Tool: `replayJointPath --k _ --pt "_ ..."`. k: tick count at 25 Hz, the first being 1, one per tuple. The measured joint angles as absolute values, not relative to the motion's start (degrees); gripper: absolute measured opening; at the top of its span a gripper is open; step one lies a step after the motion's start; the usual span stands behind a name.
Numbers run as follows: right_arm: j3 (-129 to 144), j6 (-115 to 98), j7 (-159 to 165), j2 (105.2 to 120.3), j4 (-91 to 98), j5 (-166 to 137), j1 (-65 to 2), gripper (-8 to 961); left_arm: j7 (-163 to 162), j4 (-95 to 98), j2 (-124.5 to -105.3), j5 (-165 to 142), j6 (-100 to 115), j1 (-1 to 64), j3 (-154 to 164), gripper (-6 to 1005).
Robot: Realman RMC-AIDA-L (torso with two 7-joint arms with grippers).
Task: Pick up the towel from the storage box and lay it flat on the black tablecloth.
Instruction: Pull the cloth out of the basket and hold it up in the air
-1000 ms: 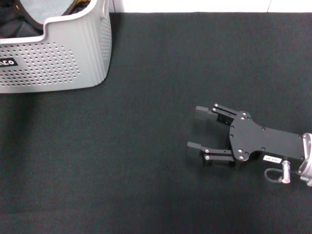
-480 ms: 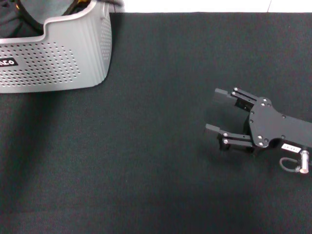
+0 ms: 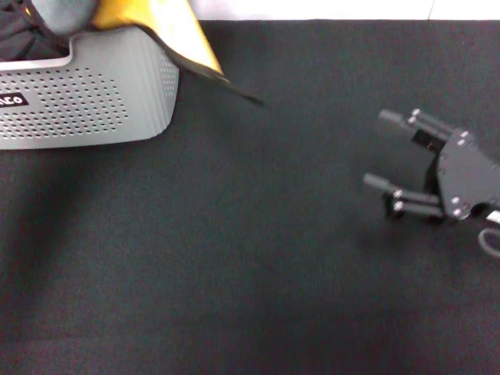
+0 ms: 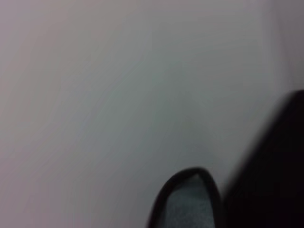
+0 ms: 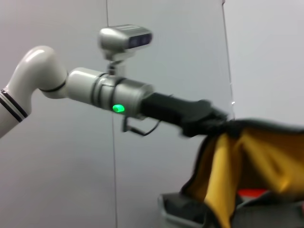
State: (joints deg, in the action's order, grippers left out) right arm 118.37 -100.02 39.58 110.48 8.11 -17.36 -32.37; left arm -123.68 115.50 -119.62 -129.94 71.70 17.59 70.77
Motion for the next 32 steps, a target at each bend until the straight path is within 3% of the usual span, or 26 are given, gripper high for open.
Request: replayJointPath --k 7,12,21,26,29,32 --pt "113.6 -108.7 38.6 106.96 8.9 -17.4 -32.3 869 -121.9 115.4 -119.17 -111.2 96.2 22.3 58.0 45" --pt "111.0 -114.6 37.2 105.51 10.8 -17.7 -30.7 868 -123.1 115.2 -119.18 -107.2 100.8 22.3 56.7 45" --pt "110.8 -110.5 37.2 106.26 11.3 -20.0 -32.9 869 -123.9 112.2 -119.69 -105.8 104.8 22.7 59.3 45" --pt "111.0 -108.1 37.3 106.83 11.3 -21.3 -34.3 751 -124.0 111.9 -119.68 -105.3 104.9 22.7 59.6 46" --pt "110.8 -107.9 37.4 107.16 11.2 -23.2 -34.7 631 -124.0 111.9 -119.69 -105.3 104.9 22.9 59.5 46" --pt "110.8 -107.9 37.5 107.5 11.2 -23.7 -34.8 631 -124.1 111.9 -119.7 -105.2 104.8 23.1 59.3 46"
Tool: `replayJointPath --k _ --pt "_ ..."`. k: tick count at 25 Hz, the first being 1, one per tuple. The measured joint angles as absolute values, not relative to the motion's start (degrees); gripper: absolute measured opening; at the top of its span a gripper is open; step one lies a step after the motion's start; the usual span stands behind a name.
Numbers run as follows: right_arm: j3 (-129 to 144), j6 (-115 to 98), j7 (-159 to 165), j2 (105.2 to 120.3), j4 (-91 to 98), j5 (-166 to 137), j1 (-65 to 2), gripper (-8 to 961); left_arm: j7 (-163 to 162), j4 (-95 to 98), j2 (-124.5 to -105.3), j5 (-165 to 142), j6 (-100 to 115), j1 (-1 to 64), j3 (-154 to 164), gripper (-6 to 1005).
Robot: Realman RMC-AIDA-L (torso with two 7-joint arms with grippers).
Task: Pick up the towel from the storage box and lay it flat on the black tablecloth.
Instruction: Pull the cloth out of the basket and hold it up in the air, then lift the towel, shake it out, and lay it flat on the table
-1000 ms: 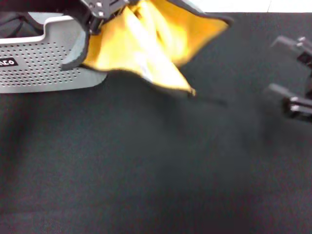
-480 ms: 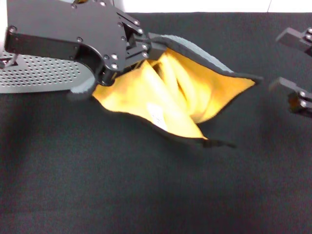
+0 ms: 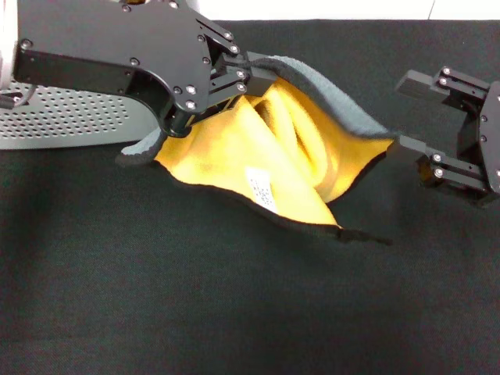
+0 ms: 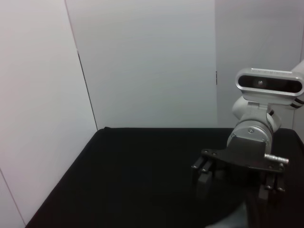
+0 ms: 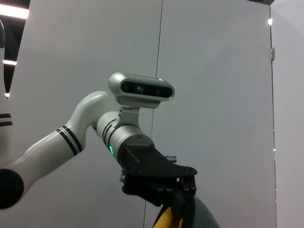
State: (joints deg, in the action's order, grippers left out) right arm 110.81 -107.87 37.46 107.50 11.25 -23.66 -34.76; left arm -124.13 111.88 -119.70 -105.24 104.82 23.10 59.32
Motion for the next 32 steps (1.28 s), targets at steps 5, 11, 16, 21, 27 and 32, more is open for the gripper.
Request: replayJointPath --k 5,11,16,21,27,32 --pt "110.8 -107.8 37.4 107.66 11.3 -23.7 -34.7 630 -124.7 111.9 -119.71 -105.2 104.7 23.2 59.2 46" --pt "110.7 -107.6 37.2 107.77 11.2 -23.7 -34.5 630 -124.7 111.9 -119.7 -105.2 104.6 23.3 59.0 46" --pt "110.7 -107.2 37.1 107.77 11.2 -23.7 -34.5 596 -124.7 111.9 -119.71 -105.2 104.6 23.4 59.0 46" --pt "110.8 -105.9 35.8 108.3 11.2 -23.7 -34.4 452 -124.7 111.9 -119.71 -105.2 104.6 23.4 59.1 46" --pt "110.7 -105.7 32.0 109.61 11.2 -23.7 -34.2 100 -124.7 111.9 -119.71 -105.2 104.6 23.3 59.3 46" --pt "110.7 -105.5 31.8 109.93 11.3 -23.7 -34.3 82 -124.3 109.9 -119.71 -105.7 104.6 23.1 59.4 46"
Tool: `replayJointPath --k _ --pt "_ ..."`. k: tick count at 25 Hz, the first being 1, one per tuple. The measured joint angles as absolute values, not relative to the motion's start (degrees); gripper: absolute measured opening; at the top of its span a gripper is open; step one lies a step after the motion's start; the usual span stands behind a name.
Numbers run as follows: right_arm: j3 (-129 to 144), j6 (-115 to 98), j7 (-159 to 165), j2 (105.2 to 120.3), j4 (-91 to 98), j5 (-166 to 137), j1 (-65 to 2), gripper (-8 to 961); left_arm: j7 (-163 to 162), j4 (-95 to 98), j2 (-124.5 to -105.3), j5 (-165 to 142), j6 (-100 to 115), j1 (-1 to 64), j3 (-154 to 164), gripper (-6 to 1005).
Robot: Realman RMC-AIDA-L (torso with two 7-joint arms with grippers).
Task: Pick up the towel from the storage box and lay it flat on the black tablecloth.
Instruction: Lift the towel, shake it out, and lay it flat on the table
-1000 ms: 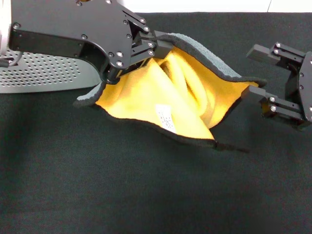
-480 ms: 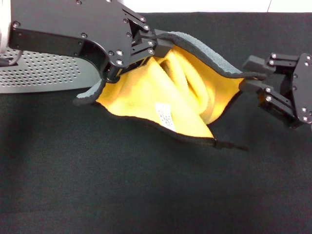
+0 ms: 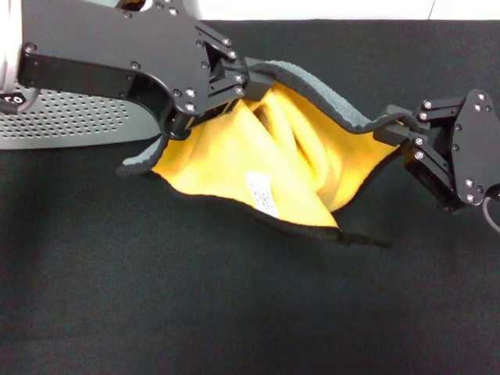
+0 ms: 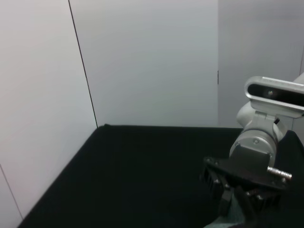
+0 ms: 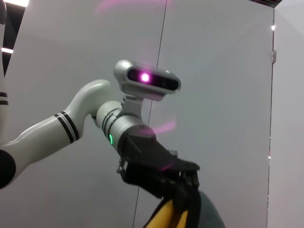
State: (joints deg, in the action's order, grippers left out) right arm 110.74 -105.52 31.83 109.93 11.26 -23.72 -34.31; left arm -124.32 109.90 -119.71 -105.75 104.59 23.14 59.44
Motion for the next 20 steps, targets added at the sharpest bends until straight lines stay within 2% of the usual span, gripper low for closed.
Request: replayJointPath --k 12,20 --pt "105.6 -105.4 29.5 111.27 11.5 -23.5 -32.7 7 -114.5 97.9 -119.98 -106.1 102.6 20.7 59.6 63" --pt "104.5 -103.4 32.1 110.32 14.6 -23.3 -33.7 7 -104.0 83.6 -120.22 -104.2 96.1 19.2 59.8 139"
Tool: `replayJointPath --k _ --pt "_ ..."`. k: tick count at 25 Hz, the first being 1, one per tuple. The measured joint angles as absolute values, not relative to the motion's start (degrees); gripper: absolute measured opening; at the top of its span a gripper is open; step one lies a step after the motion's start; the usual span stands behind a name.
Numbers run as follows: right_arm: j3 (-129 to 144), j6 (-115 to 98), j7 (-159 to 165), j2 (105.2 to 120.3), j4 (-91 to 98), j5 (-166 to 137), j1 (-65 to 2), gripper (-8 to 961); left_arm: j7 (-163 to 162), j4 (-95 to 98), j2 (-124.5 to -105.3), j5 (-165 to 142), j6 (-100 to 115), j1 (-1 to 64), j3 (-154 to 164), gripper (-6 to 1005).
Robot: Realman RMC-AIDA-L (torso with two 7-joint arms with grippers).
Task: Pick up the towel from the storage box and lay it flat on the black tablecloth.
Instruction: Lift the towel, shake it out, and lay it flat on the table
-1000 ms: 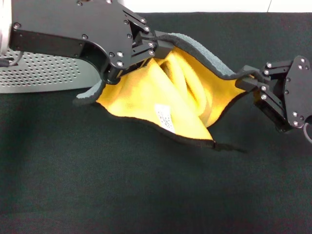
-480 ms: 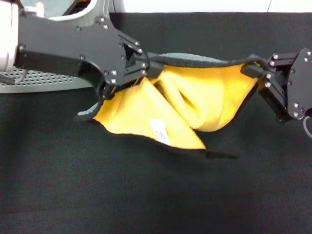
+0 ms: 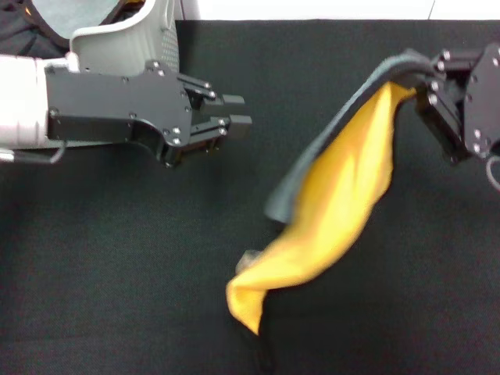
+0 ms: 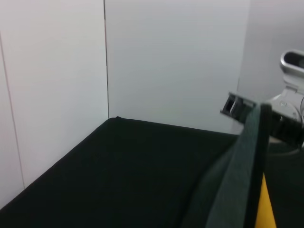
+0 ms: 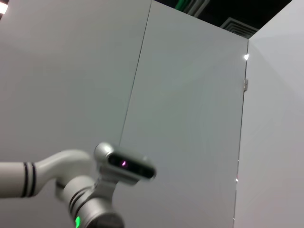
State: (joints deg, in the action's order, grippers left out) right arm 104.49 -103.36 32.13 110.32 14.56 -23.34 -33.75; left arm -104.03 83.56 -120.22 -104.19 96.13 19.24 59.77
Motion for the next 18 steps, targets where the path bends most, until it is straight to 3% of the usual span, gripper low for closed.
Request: replayJointPath --k 11,18 --pt "103.1 -98.2 39.0 106.92 21.7 -25.0 -35.6 6 -88.1 63.2 -120.22 -94.6 92.3 20.0 59.6 206" --pt "99.8 -98.1 40.4 106.32 23.8 -27.1 -36.9 6 -82.0 53.5 -120.21 -91.1 91.7 21.7 59.9 217"
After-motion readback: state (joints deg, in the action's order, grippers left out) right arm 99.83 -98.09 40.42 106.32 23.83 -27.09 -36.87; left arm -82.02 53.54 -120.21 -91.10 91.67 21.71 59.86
